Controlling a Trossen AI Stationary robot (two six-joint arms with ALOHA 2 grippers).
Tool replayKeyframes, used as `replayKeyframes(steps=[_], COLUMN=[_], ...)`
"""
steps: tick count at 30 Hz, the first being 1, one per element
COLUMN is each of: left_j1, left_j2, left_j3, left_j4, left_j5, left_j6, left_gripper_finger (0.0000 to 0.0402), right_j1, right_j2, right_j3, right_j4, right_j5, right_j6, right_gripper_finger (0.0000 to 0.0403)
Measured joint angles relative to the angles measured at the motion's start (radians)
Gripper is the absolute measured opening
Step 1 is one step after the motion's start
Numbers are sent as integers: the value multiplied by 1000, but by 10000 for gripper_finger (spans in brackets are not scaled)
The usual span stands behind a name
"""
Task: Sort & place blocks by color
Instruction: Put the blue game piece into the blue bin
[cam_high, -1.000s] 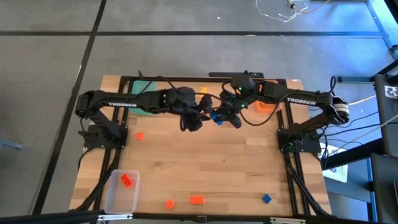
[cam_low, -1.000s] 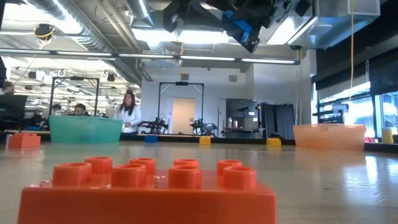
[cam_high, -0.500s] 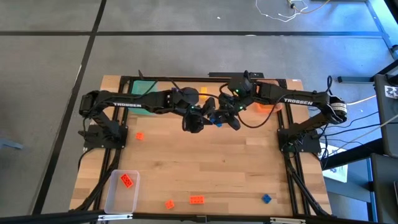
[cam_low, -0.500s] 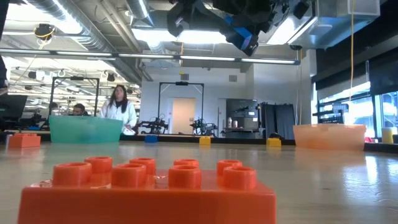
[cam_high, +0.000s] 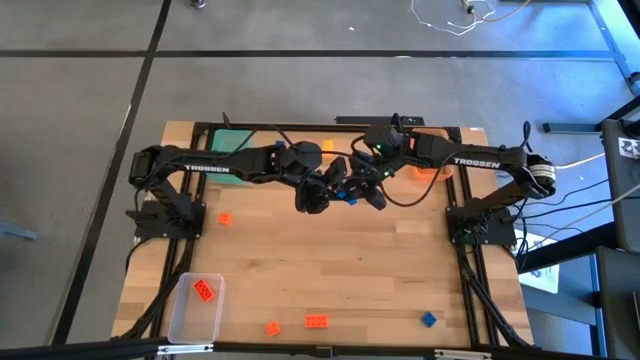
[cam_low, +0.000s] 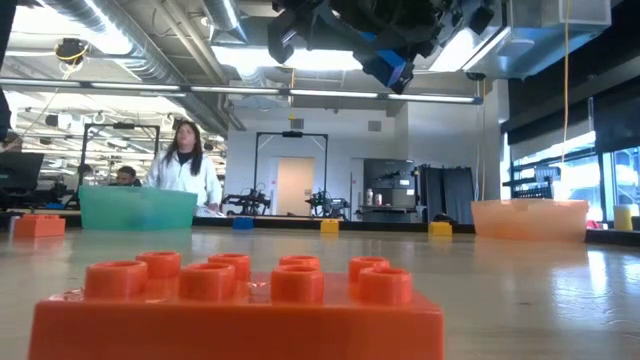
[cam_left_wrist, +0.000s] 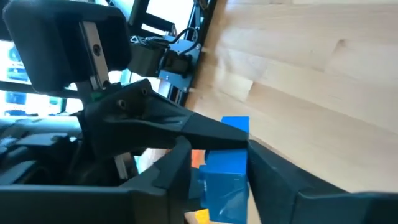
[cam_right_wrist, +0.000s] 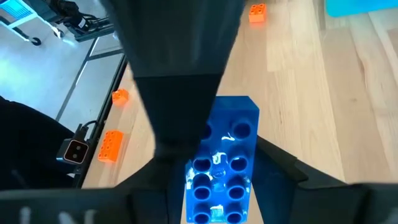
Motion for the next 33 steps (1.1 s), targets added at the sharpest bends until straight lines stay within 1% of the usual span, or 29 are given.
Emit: replayKeyframes(steps=[5,8,10,12,15,17,20,21,25,29,33], left_j1=[1,1,2,2,0,-1,-1,-1,2,6,7], left_j2=[0,0,0,0,0,0,1,2,3,3,3], left_j3=[0,0,0,0,0,0,0,0,-1,0,-1], left_j4=[-14,-14,-14,-14,-10,-8,-8,-5,-7,-6,-2], left_j5=[1,0,-3,-10,-56,-88,-93,-100,-116,-104,-6], left_j6=[-14,-14,-16,-27,-54,-84,-115,-113,-111,-111,-109], left_gripper_finger=[87,84,92,109,135,145,150,151,152,152,153], right_j1=[-3,-3,-3,-3,-3,-3,-3,-3,-1,0,1], right_j2=[2,2,2,2,2,2,2,2,0,0,0], right_j3=[0,0,0,0,1,1,1,2,4,4,3], right_j4=[0,-1,0,-1,-8,-11,-13,-9,-11,-12,-13], right_j5=[-10,-13,-12,-8,2,12,11,-6,-14,-17,-37], right_j6=[0,0,0,-3,-5,-5,-4,-4,-4,-5,-11], right_gripper_finger=[139,139,139,139,139,139,139,139,139,139,139])
